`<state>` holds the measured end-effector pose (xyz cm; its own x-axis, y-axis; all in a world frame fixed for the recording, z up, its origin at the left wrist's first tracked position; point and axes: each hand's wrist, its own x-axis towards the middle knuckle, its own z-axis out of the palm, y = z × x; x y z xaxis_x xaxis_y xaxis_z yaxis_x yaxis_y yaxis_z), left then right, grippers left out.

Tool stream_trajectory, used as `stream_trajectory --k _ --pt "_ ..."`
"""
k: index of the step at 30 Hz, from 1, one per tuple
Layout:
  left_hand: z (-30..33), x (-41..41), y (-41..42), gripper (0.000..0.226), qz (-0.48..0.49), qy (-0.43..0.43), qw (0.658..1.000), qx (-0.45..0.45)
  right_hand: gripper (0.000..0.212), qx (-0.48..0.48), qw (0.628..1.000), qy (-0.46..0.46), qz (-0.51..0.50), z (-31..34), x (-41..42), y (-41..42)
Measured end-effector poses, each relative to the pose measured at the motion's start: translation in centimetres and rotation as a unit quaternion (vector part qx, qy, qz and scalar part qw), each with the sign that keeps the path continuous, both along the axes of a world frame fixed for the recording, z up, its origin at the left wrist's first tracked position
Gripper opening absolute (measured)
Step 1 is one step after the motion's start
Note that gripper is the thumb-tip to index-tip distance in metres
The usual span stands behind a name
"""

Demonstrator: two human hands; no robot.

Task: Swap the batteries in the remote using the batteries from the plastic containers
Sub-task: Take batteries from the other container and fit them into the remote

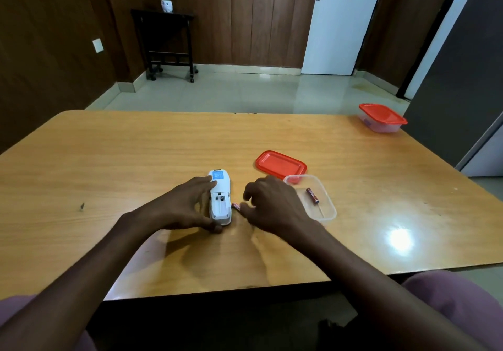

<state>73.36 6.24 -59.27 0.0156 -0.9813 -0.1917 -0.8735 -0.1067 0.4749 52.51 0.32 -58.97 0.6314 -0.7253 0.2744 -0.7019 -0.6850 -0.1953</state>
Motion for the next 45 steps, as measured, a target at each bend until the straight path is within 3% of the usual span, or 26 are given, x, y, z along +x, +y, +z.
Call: stream_trajectory --k 5,8,13,20,27,32,35,39,42,45 --pt "-0.3 0.1 0.0 0.116 -0.001 -0.002 1.000 0.003 0.017 -0.017 0.989 -0.010 -0.149 2.4 -3.2 -2.4" --pt "-0.4 0.2 -0.1 0.117 0.000 -0.004 1.000 0.000 0.023 0.003 0.979 0.080 -0.188 2.7 -5.0 -3.3" --pt "-0.4 0.3 -0.1 0.117 -0.004 -0.003 1.000 0.006 0.022 0.014 0.967 0.164 -0.197 1.9 -5.6 -2.9" --pt "-0.4 0.2 0.0 0.116 -0.006 -0.007 1.000 0.010 0.017 0.045 0.967 0.120 -0.220 1.5 -5.0 -3.4" --pt "-0.2 0.1 -0.1 0.116 -0.012 -0.015 1.000 0.013 0.025 0.035 0.966 0.134 -0.217 1.3 -5.1 -3.4" --pt "-0.3 0.1 -0.1 0.117 -0.010 -0.019 1.000 0.015 0.017 0.023 0.970 0.113 -0.213 2.7 -4.5 -2.8" --pt "-0.3 0.2 0.0 0.118 -0.008 -0.019 1.000 0.017 0.006 0.013 0.981 0.041 -0.190 3.6 -3.5 -2.4" --pt "-0.2 0.2 0.1 0.119 -0.002 -0.015 1.000 0.014 0.021 0.082 0.984 -0.131 -0.092 3.5 -1.2 -1.1" --pt "-0.2 0.2 0.0 0.120 0.003 -0.009 1.000 0.014 0.019 0.223 0.943 -0.244 -0.035 2.7 0.7 0.4" --pt "-0.2 0.1 0.1 0.119 0.005 0.004 1.000 0.012 0.024 0.324 0.902 -0.284 -0.033 2.2 1.9 1.3"
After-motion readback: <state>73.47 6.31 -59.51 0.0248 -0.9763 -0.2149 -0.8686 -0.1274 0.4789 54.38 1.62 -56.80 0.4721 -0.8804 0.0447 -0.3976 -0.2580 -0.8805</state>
